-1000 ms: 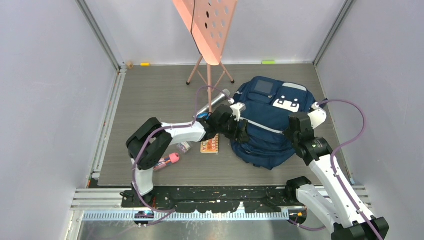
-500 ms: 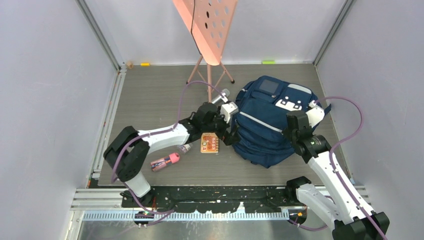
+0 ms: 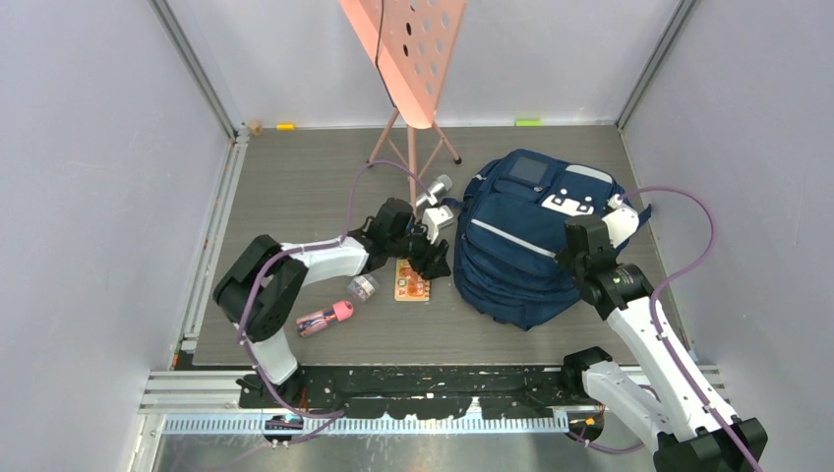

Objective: Pack the student bag
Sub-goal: Zip the student bag at the center of the board.

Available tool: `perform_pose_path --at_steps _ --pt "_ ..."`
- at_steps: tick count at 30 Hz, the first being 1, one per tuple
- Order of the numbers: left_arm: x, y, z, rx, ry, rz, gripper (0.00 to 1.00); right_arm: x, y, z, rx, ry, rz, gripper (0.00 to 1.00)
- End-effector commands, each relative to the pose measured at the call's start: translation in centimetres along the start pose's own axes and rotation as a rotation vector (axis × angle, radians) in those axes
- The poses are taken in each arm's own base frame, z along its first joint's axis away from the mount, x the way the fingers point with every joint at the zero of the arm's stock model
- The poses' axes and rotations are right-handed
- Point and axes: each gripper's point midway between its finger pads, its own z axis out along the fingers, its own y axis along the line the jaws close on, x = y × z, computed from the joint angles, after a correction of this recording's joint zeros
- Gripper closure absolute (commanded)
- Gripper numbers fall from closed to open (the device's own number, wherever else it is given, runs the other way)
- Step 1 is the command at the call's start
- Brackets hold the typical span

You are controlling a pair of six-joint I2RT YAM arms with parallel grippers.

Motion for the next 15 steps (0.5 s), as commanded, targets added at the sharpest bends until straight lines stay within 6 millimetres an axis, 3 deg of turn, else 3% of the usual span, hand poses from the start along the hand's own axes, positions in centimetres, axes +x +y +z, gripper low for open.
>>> perform_pose_path --at_steps 1,15 --pt "-1.6 -0.2 1.2 0.050 -0.062 0.049 0.45 -3.3 2.6 -1.3 -0.090 -0.081 0.035 0.99" --pt "-2.2 -2.2 4.1 0.117 -0.034 0.113 0.53 -3.4 2.6 -1.1 -0.084 -0.083 0.022 1.00"
